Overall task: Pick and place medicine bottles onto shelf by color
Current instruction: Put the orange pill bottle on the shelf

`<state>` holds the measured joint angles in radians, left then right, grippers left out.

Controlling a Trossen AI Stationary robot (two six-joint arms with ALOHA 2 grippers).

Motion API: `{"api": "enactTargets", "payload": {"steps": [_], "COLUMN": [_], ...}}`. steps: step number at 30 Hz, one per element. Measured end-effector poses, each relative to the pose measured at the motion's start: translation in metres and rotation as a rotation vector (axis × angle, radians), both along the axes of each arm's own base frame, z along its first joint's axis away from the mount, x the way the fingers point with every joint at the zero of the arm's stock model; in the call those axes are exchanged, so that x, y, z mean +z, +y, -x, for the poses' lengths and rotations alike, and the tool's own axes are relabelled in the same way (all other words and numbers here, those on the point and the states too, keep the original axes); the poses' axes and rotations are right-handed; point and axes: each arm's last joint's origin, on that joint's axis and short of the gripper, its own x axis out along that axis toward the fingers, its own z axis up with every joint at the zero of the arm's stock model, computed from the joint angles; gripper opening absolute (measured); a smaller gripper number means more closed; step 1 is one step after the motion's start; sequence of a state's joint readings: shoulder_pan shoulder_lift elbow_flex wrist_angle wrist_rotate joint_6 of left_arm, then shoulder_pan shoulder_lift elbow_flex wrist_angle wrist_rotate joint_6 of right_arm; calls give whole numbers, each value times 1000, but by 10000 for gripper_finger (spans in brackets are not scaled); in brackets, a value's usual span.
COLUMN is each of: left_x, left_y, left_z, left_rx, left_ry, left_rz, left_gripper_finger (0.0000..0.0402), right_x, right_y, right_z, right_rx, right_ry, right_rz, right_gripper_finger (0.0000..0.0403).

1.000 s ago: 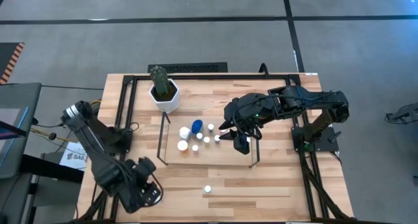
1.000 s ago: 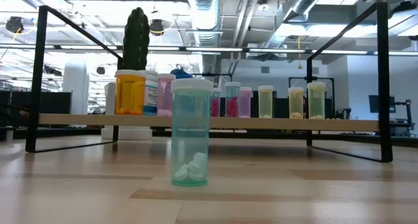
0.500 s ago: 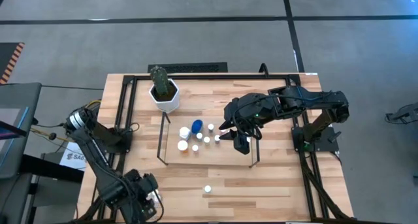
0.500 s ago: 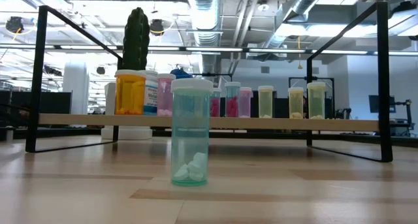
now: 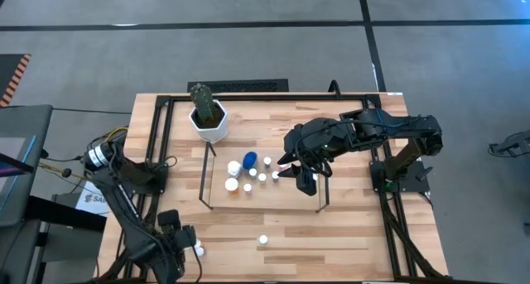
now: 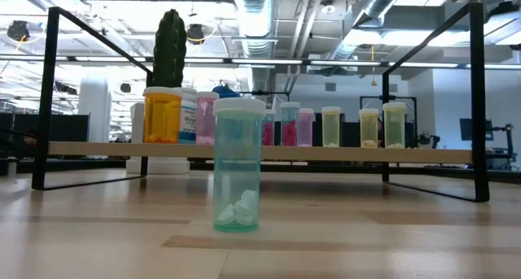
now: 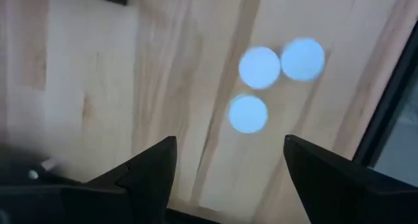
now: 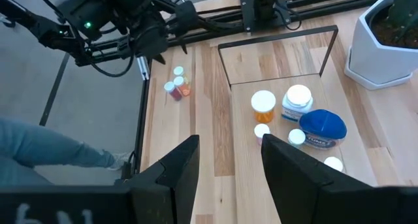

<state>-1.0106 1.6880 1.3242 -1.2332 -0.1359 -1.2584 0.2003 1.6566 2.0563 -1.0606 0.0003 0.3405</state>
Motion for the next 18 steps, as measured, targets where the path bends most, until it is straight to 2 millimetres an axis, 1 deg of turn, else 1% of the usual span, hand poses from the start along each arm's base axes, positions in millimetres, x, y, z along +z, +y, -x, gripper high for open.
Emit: {"api": "enactTargets", "payload": {"steps": [4, 8, 14, 18], "left_x": [-7, -17, -31, -45], "left_y": [-3, -5, 0, 3], "left_z": [5, 8, 10, 11], "left_rx": [-71, -86, -103, -117], "left_ry": [-13, -47, -79, -77], "left_rz": [21, 68, 21, 37], "left_gripper_finger": [276, 279, 280, 280], "right_x": [0, 0, 0, 0], "right_y": [0, 0, 0, 0], "right_z": [0, 0, 0, 0], "right_rx": [0, 0, 0, 0], "right_ry": [0, 0, 0, 0], "right_rz": [0, 0, 0, 0], "right_gripper_finger": [186, 186, 186, 186]}}
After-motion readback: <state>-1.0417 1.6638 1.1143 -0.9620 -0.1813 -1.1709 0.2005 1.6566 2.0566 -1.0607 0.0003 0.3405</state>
